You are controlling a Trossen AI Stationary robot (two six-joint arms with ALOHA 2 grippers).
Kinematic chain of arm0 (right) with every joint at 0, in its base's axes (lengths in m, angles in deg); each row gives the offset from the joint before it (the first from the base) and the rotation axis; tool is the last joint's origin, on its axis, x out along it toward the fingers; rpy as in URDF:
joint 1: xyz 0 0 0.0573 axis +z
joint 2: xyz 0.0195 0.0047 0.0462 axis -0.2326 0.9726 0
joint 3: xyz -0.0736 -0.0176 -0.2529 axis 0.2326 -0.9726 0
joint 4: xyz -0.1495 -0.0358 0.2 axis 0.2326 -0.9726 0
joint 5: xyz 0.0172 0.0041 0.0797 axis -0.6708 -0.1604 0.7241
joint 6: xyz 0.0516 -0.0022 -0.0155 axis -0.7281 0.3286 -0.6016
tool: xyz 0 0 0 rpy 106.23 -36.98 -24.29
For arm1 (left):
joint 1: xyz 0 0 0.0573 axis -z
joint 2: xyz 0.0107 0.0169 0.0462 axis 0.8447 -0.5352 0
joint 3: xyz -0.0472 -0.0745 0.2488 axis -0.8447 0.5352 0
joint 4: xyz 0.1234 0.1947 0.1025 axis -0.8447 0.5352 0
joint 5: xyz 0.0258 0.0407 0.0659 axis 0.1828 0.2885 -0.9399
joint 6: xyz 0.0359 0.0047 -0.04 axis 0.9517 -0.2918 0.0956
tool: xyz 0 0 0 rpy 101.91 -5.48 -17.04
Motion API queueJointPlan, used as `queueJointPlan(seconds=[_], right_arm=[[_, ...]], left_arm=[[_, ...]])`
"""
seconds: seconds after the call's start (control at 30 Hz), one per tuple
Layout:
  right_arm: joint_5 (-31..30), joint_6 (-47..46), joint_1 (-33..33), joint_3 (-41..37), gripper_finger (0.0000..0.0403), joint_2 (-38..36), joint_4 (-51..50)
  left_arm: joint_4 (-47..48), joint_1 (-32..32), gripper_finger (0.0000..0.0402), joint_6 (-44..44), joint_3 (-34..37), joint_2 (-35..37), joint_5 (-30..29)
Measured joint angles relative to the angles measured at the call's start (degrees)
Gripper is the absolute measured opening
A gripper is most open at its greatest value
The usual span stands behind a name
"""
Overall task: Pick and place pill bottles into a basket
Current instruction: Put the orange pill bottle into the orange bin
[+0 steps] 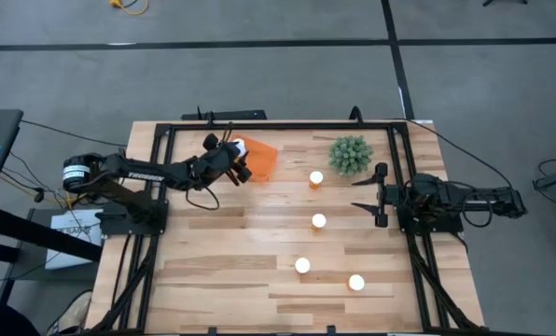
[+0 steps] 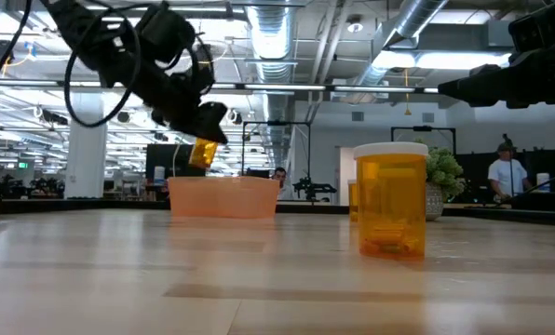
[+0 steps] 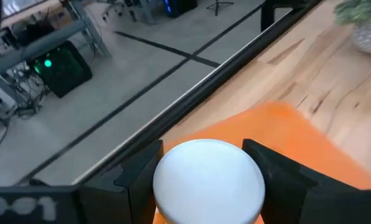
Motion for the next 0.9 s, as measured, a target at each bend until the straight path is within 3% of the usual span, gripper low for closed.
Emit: queueJointPlan(seconds=[0.43, 0.63, 0.9], right_arm=[[0.00, 0.00, 0.00, 0.02, 0.0265, 0.01, 0.02], [0.01, -0.01, -0.02, 0.01, 0.0265, 0.00, 0.02], [0.00, -0.01, -0.01, 0.01, 0.0265, 0.00, 0.02]], left_arm=[[-16.01, -5.29, 0.0203, -4.38, 11.17, 0.00, 3.16], [-19.44, -6.54, 0.0190, -4.63, 13.06, -0.02, 4.62], [-19.67, -8.96, 0.0216, -4.96, 13.15, -0.02, 7.90]])
